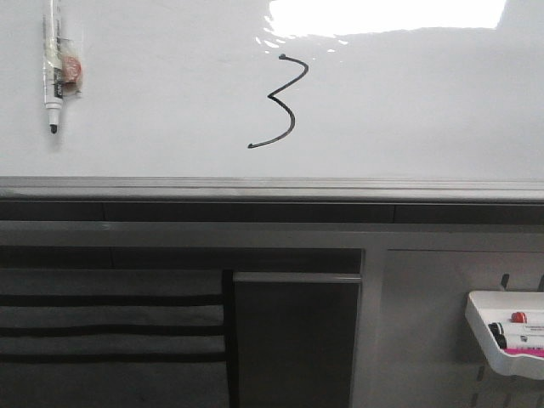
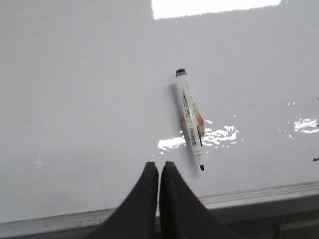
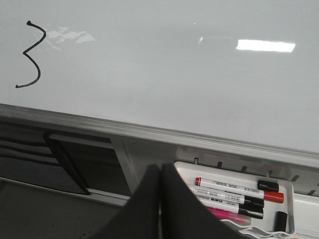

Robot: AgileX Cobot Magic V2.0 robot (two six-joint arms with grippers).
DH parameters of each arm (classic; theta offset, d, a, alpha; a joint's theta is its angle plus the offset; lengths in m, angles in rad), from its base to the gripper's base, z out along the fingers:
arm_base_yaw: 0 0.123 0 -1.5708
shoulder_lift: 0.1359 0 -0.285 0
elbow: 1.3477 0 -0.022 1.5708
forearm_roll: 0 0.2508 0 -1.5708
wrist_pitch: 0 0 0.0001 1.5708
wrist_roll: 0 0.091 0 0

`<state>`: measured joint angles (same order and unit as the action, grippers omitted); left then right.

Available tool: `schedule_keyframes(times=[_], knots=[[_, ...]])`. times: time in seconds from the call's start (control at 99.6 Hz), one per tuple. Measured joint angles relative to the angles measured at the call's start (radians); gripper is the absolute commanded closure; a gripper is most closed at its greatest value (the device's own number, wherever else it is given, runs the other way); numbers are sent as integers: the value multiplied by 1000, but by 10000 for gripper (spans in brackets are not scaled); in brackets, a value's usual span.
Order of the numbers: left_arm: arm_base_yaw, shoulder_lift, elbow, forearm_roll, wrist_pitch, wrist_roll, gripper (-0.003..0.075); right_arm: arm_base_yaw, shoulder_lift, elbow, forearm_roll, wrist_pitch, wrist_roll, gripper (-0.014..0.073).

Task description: Write number 3 on whiteboard

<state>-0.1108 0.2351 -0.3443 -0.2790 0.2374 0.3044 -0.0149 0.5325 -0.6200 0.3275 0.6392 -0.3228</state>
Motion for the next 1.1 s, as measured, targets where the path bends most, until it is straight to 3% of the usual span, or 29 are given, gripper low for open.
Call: schedule_keyframes(times=[0.161, 0.331, 0.532, 1.105], knots=[[0, -170, 77, 10, -17, 0, 741, 0, 0, 0, 0, 0, 0, 663], [0, -222, 201, 147, -32, -80, 741, 0, 0, 0, 0, 0, 0, 663], [0, -240, 349, 246, -243, -185, 741, 0, 0, 0, 0, 0, 0, 663], [10, -240, 349, 246, -254, -191, 741, 0, 0, 0, 0, 0, 0, 663]])
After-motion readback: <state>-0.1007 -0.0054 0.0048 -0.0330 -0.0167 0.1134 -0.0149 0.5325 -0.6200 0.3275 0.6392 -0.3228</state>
